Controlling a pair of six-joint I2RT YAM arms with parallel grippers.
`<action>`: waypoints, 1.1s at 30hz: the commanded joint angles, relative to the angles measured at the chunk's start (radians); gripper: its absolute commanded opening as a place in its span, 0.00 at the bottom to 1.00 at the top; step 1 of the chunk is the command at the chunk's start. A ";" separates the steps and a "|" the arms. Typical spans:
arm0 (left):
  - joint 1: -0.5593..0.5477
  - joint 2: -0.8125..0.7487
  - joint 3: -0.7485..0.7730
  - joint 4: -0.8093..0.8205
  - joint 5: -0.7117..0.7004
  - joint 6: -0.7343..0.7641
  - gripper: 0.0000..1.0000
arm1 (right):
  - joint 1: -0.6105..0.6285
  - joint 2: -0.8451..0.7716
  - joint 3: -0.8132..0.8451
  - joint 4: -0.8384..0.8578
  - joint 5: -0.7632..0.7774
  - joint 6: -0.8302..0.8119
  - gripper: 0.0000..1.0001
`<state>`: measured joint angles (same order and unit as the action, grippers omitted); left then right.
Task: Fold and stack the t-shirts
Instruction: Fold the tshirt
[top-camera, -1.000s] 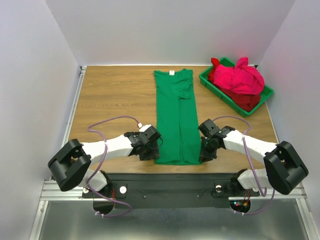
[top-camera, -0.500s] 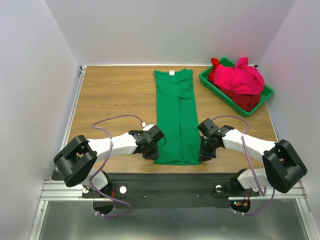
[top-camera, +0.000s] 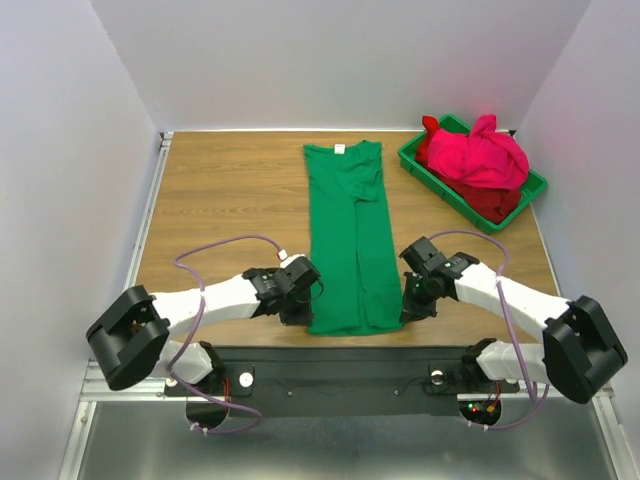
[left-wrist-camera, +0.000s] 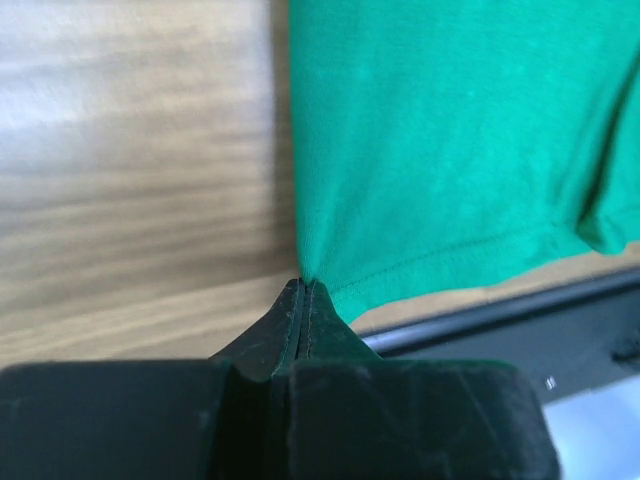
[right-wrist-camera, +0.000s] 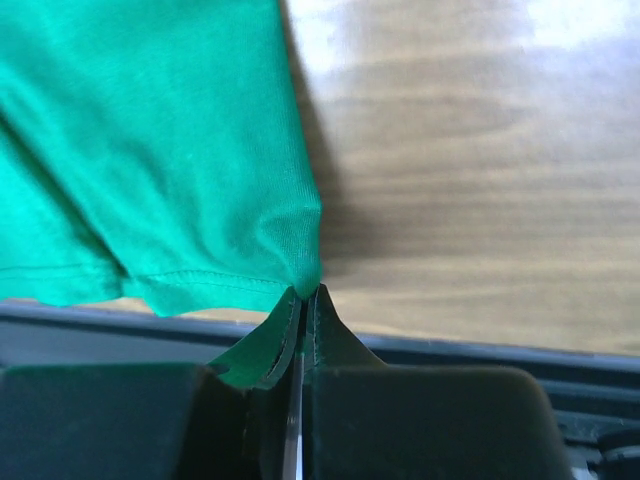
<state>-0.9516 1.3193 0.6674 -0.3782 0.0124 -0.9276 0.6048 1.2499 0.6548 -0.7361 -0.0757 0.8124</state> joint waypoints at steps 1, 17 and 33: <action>-0.016 -0.087 -0.046 -0.027 0.067 -0.020 0.00 | 0.012 -0.095 -0.010 -0.103 0.007 0.008 0.00; 0.008 -0.209 0.092 -0.067 0.093 -0.096 0.00 | 0.018 -0.037 0.357 -0.230 0.070 -0.032 0.00; 0.298 0.007 0.208 0.091 0.182 0.078 0.00 | 0.006 0.325 0.667 -0.115 0.375 -0.168 0.00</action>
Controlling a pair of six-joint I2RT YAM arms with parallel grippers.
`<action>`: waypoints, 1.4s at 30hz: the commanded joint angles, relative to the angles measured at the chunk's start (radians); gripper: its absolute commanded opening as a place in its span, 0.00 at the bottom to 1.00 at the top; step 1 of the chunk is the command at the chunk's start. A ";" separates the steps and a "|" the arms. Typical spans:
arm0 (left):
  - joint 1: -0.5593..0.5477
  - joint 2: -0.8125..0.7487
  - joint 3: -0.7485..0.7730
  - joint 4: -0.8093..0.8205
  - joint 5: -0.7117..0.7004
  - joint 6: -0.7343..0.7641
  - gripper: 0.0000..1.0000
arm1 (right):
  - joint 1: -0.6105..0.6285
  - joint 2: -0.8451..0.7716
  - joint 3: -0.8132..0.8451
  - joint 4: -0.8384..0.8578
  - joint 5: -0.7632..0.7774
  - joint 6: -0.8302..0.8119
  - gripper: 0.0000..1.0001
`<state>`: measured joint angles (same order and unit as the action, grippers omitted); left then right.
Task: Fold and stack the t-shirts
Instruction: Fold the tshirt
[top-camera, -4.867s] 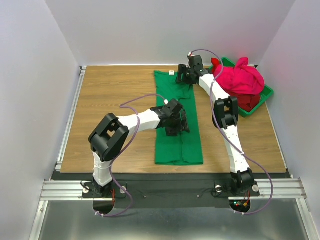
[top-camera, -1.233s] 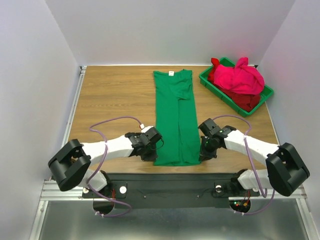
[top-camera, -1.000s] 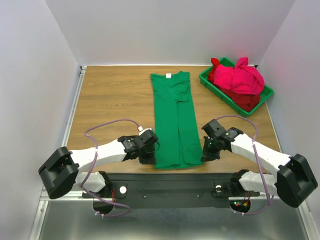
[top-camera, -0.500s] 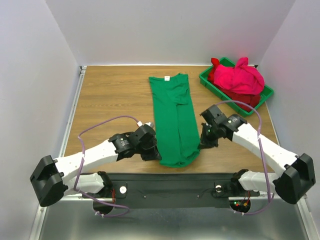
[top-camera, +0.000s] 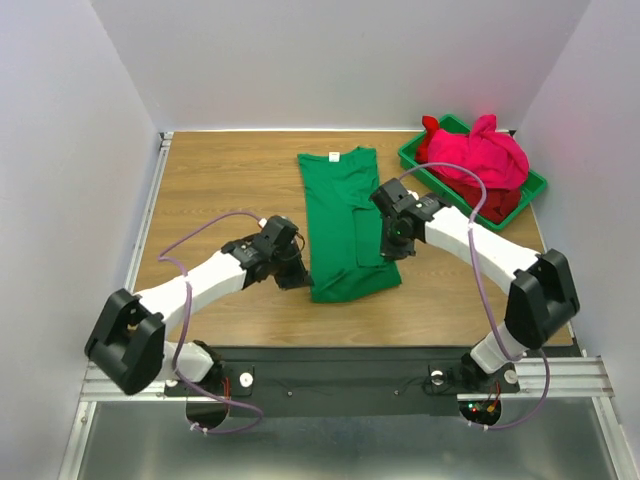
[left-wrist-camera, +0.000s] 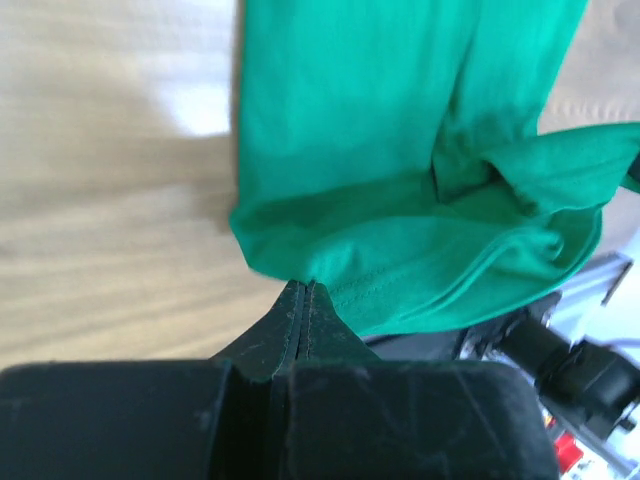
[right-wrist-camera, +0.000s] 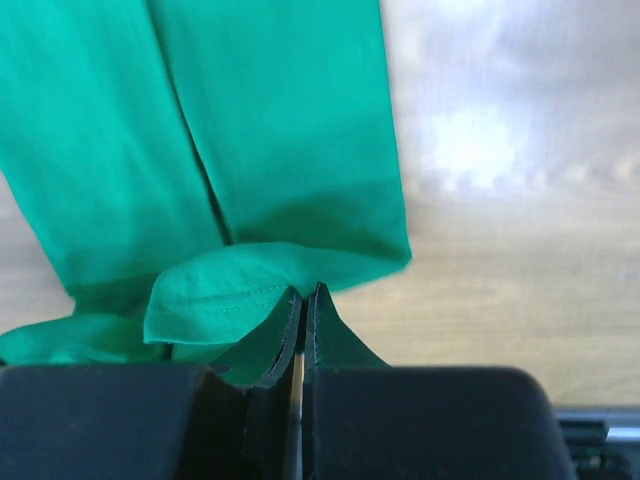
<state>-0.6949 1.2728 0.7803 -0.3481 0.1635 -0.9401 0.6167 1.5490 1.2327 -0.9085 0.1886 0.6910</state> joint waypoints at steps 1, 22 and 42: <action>0.049 0.075 0.114 0.061 0.037 0.119 0.00 | -0.009 0.049 0.103 0.062 0.124 -0.060 0.00; 0.225 0.502 0.530 -0.006 0.070 0.310 0.00 | -0.178 0.416 0.455 0.111 0.081 -0.248 0.00; 0.265 0.683 0.711 -0.031 0.091 0.333 0.00 | -0.241 0.611 0.675 0.108 0.020 -0.338 0.01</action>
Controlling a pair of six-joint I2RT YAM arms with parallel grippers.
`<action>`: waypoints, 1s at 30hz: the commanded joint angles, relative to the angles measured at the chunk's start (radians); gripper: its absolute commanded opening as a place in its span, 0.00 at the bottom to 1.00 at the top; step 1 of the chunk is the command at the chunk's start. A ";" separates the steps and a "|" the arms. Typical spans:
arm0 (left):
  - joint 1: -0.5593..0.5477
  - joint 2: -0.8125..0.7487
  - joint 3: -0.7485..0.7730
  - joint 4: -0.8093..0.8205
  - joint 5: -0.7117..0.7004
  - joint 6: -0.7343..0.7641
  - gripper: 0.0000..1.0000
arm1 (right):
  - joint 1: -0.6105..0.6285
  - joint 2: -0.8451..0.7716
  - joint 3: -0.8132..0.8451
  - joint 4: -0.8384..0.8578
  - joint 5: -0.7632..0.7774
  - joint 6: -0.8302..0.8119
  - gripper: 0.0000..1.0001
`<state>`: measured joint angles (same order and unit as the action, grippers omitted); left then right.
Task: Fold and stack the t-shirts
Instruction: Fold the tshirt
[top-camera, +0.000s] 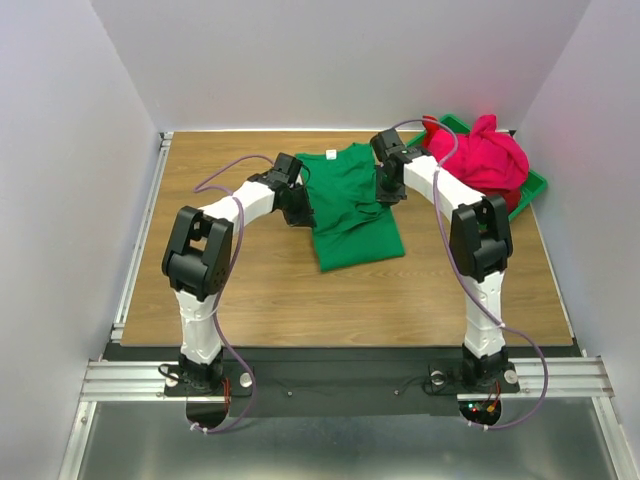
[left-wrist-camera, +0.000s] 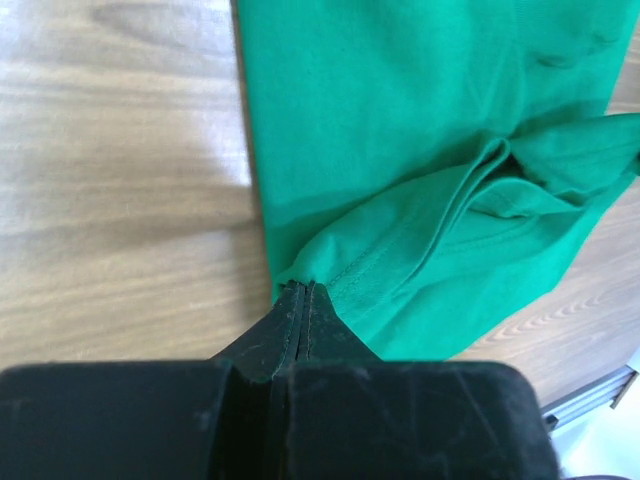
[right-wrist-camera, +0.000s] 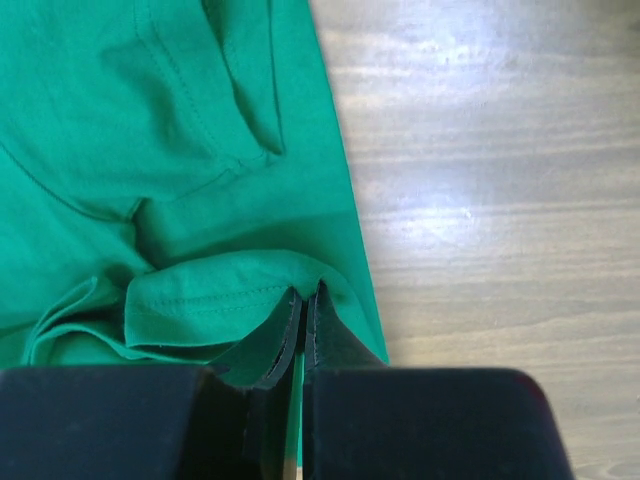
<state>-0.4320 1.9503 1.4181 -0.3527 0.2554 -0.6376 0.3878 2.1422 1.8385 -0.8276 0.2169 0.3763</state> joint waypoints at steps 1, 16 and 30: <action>0.007 0.018 0.103 -0.047 -0.007 0.030 0.00 | -0.018 0.028 0.083 0.027 -0.016 -0.025 0.03; -0.109 -0.183 0.062 0.015 -0.237 0.079 0.83 | -0.027 -0.131 0.052 0.024 -0.200 -0.042 0.73; -0.235 -0.289 -0.240 0.060 -0.248 -0.010 0.84 | -0.024 -0.334 -0.384 0.076 -0.154 0.009 0.74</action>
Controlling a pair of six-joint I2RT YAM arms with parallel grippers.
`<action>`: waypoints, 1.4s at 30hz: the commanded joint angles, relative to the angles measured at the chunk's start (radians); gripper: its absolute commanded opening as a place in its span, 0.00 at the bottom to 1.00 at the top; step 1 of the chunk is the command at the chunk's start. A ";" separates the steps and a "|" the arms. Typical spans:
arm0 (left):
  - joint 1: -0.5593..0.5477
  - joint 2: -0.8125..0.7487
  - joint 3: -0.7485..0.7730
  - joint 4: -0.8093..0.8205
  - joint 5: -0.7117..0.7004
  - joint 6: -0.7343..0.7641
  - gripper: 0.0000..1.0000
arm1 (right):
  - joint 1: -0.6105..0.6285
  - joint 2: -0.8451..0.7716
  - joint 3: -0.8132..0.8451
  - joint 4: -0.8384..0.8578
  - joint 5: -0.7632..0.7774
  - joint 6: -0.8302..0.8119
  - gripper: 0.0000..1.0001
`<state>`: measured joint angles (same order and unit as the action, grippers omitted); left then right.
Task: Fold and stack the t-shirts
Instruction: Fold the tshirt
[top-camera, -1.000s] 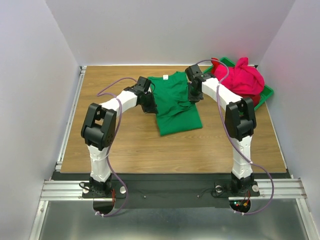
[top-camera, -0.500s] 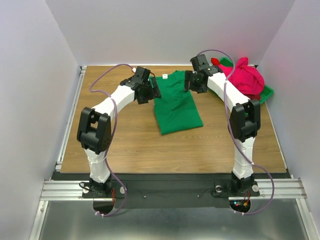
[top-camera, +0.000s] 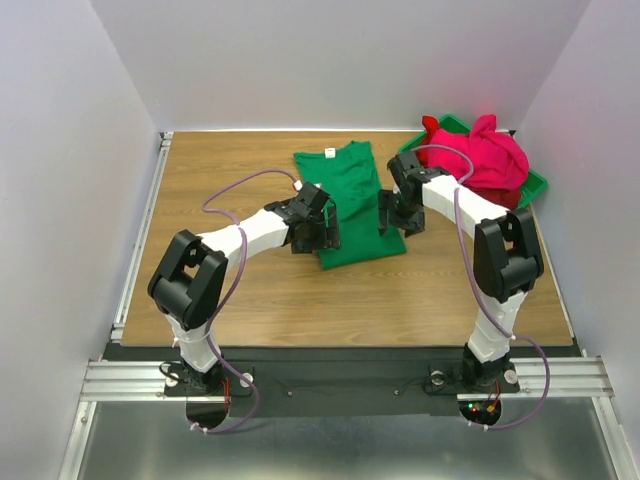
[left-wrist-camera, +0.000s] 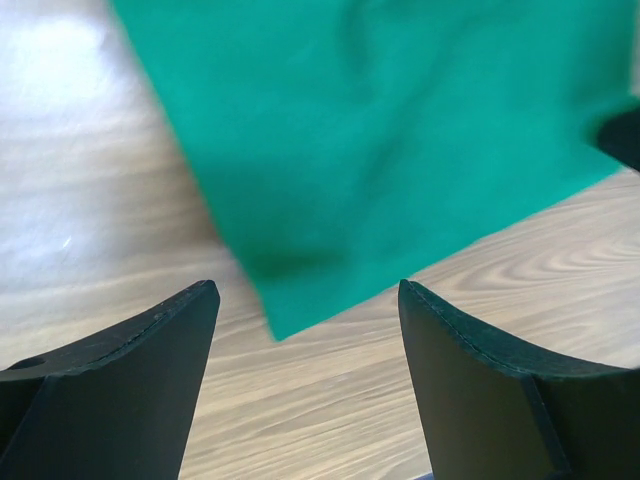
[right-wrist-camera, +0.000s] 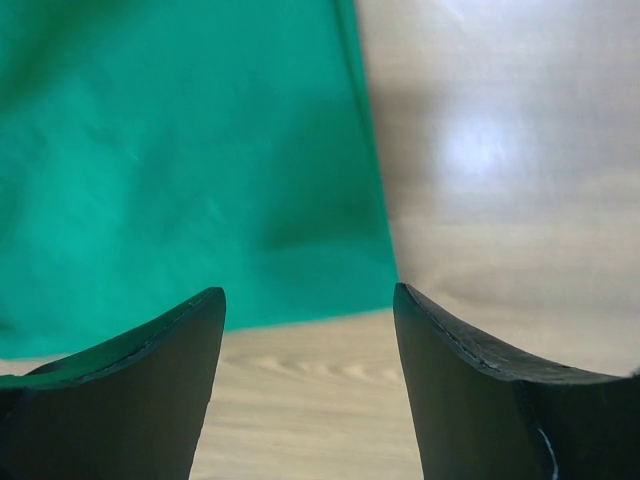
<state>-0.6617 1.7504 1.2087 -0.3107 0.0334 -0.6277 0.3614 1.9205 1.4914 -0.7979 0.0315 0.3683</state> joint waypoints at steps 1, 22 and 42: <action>-0.007 -0.088 -0.038 0.015 -0.026 -0.024 0.84 | 0.002 -0.118 -0.055 0.049 0.031 0.024 0.74; -0.042 -0.123 -0.124 0.010 -0.026 -0.067 0.82 | -0.062 -0.140 -0.275 0.201 -0.018 0.090 0.62; -0.042 -0.103 -0.120 0.010 -0.026 -0.070 0.81 | -0.073 -0.100 -0.349 0.239 -0.087 0.049 0.35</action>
<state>-0.6998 1.6779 1.0885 -0.3031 0.0219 -0.6937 0.2890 1.8069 1.1637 -0.5915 -0.0128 0.4324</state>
